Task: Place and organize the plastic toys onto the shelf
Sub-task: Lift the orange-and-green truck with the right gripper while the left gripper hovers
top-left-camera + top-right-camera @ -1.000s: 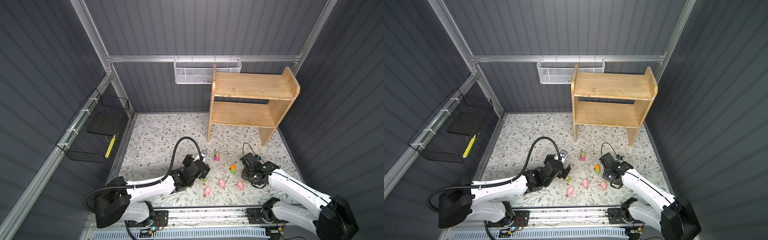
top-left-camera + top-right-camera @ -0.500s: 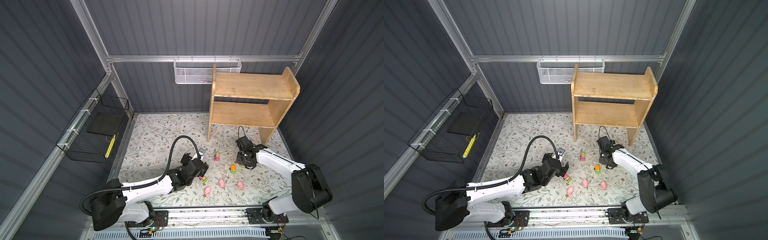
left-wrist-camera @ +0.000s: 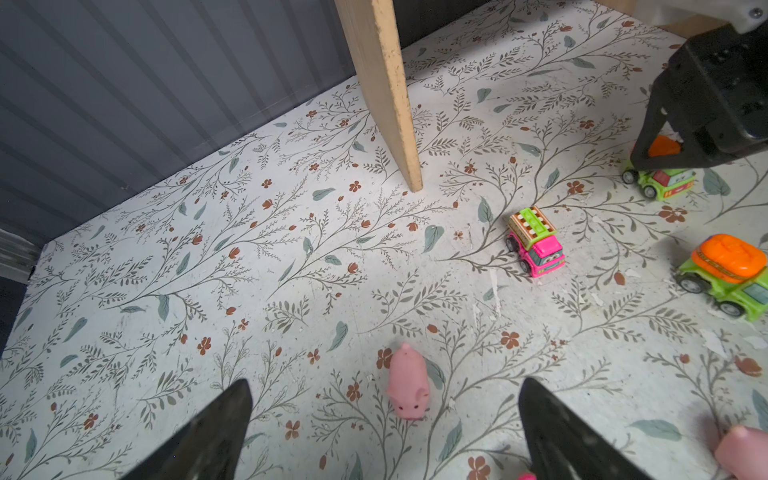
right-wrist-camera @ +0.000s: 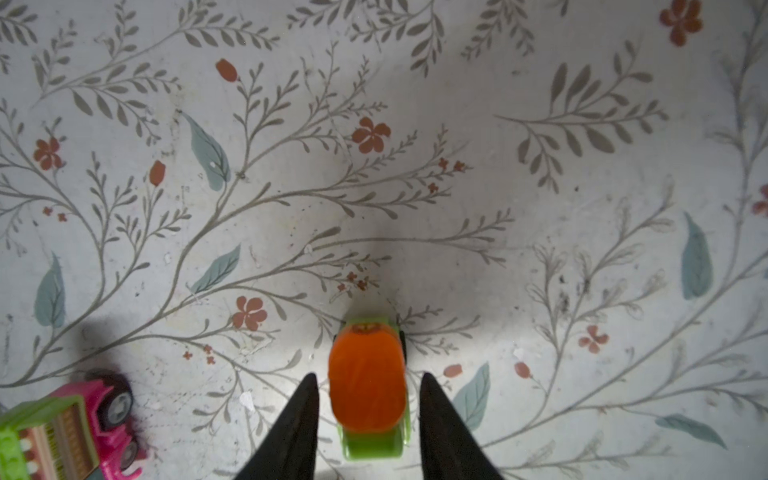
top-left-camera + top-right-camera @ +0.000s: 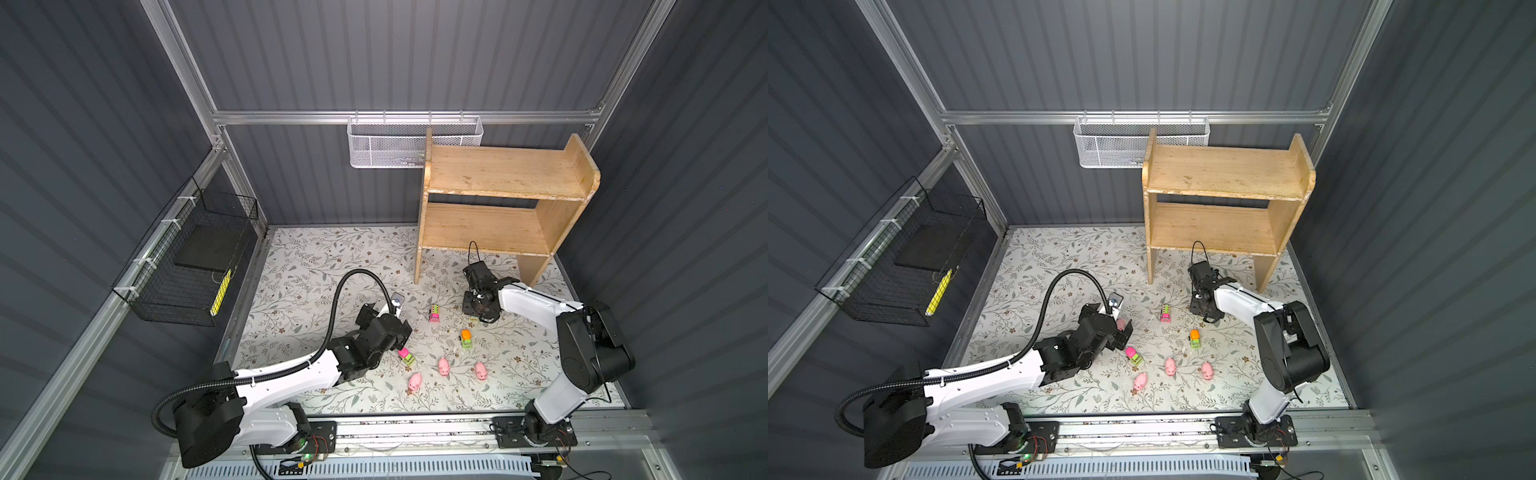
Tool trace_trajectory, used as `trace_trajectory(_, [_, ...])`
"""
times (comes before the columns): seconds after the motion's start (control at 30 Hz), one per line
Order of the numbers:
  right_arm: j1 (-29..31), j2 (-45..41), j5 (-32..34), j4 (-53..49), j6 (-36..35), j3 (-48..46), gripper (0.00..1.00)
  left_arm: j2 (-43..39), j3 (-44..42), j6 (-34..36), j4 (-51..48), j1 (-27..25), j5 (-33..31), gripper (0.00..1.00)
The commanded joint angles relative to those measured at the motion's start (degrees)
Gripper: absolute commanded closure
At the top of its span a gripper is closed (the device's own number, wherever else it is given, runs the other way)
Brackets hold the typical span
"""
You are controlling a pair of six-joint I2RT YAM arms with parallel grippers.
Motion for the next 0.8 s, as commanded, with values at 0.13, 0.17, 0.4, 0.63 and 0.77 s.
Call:
trace_trajectory(0.13, [0.29, -4.99, 0.06, 5.64, 1.81, -6.23, 0.42, -3.12, -1.74, -1.25, -0.52, 0.54, 1.13, 0.0])
trace_trajectory(0.17, [0.48, -5.53, 0.27, 6.12, 2.02, -6.93, 0.41, -3.21, -1.78, -1.33, -0.45, 0.6, 1.51, 0.0])
trace_trajectory(0.4, [6.3, -9.11, 8.78, 9.14, 4.55, -11.58, 0.35, -3.93, -2.16, -2.26, -0.38, 0.57, 2.71, 0.0])
trace_trajectory(0.63, [9.72, -11.39, 16.53, 17.65, 9.13, -18.36, 0.35, -6.05, -3.51, -3.53, 0.34, 0.6, 3.81, 0.0])
trace_trajectory(0.77, [10.07, -10.64, 18.65, 22.14, 9.36, -20.53, 0.37, -7.57, -4.19, -4.3, 0.48, 0.54, 4.17, 0.0])
